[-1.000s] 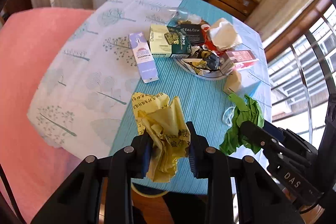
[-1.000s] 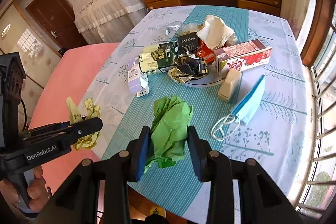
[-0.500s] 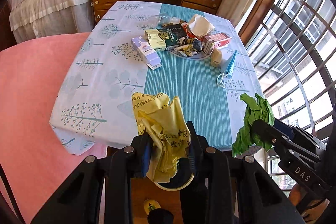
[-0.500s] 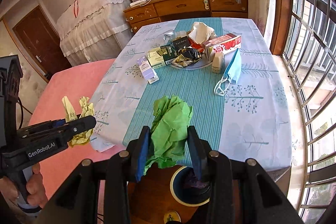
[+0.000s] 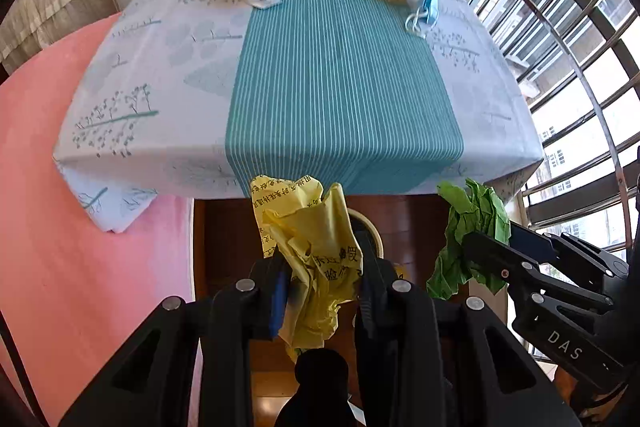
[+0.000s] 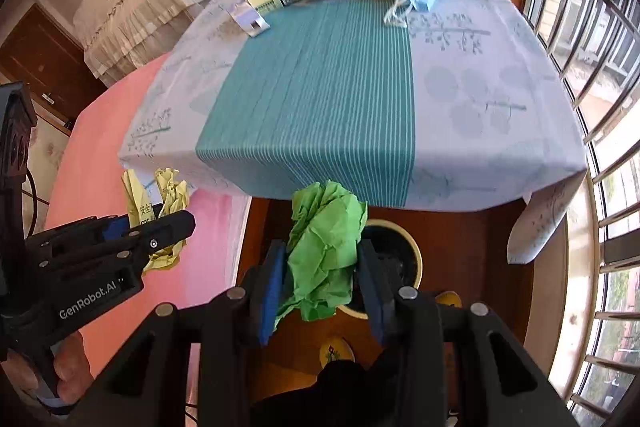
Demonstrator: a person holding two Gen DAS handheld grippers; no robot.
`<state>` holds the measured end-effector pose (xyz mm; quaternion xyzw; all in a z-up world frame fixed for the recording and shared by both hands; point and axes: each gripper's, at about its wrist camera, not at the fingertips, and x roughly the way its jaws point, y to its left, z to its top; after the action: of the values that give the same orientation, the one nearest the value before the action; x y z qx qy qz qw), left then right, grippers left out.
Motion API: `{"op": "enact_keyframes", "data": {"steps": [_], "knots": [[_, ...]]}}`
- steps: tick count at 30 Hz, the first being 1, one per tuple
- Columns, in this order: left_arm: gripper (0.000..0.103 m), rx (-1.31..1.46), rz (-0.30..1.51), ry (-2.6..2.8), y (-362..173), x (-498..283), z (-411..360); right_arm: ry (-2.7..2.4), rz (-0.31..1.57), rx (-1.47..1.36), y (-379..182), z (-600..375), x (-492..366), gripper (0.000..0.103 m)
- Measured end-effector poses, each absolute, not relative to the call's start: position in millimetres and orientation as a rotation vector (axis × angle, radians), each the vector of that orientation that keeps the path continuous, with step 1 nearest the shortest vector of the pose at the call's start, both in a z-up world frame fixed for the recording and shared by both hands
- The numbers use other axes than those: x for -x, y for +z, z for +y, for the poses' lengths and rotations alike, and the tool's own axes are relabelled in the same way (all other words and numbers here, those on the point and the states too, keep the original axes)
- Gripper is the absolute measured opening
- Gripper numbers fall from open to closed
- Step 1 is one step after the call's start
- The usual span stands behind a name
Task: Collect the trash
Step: 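Carry both items over the bin and open both tools to drop them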
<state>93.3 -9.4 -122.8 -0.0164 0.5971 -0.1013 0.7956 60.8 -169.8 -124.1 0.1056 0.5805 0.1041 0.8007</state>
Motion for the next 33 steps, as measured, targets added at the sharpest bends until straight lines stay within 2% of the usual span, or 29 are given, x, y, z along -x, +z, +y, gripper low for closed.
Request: {"op": "enact_keyframes", "data": {"steps": [8, 20, 23, 25, 26, 27, 29, 33], "knots": [[0.028, 0.043, 1.394, -0.216, -218.7, -93.8, -32.3, 0.186, 1.386, -0.261, -226.7, -184.2, -50.8, 0.036], [0.032, 0.093, 1.467, -0.18, -402.1, -101.0, -52.5, 0.148, 1.48, -0.304, -410.2, -203.4, -51.4, 0.039], [0.042, 0.087, 1.471, -0.161, -434.6, -101.8, -52.5, 0.145, 1.498, -0.325, -441.5, -205.4, -55.0, 0.039], [0.06, 0.081, 1.483, -0.163, -448.9, -103.6, -52.9, 0.15, 1.505, -0.321, -455.7, -202.1, -58.7, 0.042], [0.074, 0.076, 1.484, -0.163, -454.8, -104.4, -52.3, 0.154, 1.505, -0.317, -460.2, -200.6, -60.6, 0.05], [0.085, 0.07, 1.477, -0.157, -458.1, -105.1, -51.5, 0.151, 1.501, -0.308, -464.0, -199.2, -62.7, 0.06], [0.092, 0.052, 1.47, -0.144, -462.8, -104.9, -48.0, 0.132, 1.489, -0.289, -469.4, -197.8, -65.3, 0.066], [0.092, 0.052, 1.455, -0.11, -464.7, -104.2, -40.5, 0.11, 1.482, -0.271, -468.4, -193.7, -69.4, 0.066]]}}
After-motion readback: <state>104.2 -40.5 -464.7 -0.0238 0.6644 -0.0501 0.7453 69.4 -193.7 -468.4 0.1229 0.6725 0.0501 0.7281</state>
